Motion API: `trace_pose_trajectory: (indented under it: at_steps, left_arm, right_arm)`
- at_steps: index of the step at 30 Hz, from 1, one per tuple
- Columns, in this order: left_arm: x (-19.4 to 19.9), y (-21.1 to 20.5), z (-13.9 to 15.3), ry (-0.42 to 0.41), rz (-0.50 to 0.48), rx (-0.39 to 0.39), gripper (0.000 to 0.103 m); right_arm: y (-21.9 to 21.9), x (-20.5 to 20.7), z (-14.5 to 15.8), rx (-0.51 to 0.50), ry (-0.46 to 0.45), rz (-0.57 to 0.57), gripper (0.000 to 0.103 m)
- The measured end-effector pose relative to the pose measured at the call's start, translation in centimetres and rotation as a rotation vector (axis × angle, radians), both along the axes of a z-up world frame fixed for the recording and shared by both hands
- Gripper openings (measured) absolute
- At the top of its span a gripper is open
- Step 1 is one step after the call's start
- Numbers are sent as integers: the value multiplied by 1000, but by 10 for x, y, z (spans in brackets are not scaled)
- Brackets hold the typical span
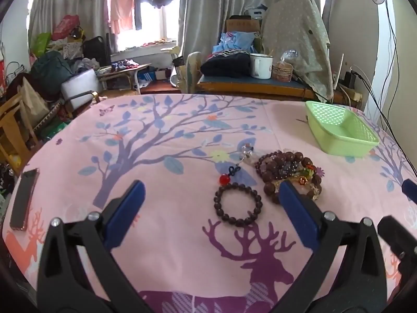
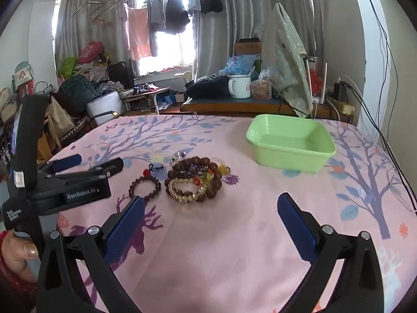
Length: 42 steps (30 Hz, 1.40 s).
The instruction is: Organize jewelry
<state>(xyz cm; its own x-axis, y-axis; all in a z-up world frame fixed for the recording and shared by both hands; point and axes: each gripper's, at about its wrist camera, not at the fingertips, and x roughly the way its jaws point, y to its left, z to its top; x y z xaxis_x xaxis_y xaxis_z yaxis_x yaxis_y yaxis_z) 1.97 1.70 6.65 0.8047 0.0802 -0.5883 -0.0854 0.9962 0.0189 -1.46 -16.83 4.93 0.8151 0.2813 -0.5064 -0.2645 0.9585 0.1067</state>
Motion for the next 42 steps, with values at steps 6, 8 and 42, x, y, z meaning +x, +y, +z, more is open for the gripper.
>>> trace_pose_trajectory:
  at_steps: [6, 8, 42]
  left_arm:
    - [4, 3, -4, 35, 2, -15, 99]
    - [4, 1, -5, 46, 3, -11, 99]
    - [4, -24, -53, 234, -45, 17, 99]
  right_arm:
    - [2, 3, -8, 37, 43, 12, 78]
    - [1, 4, -11, 44, 56, 11, 78]
    - [-56, 93, -77, -117, 330, -288, 78]
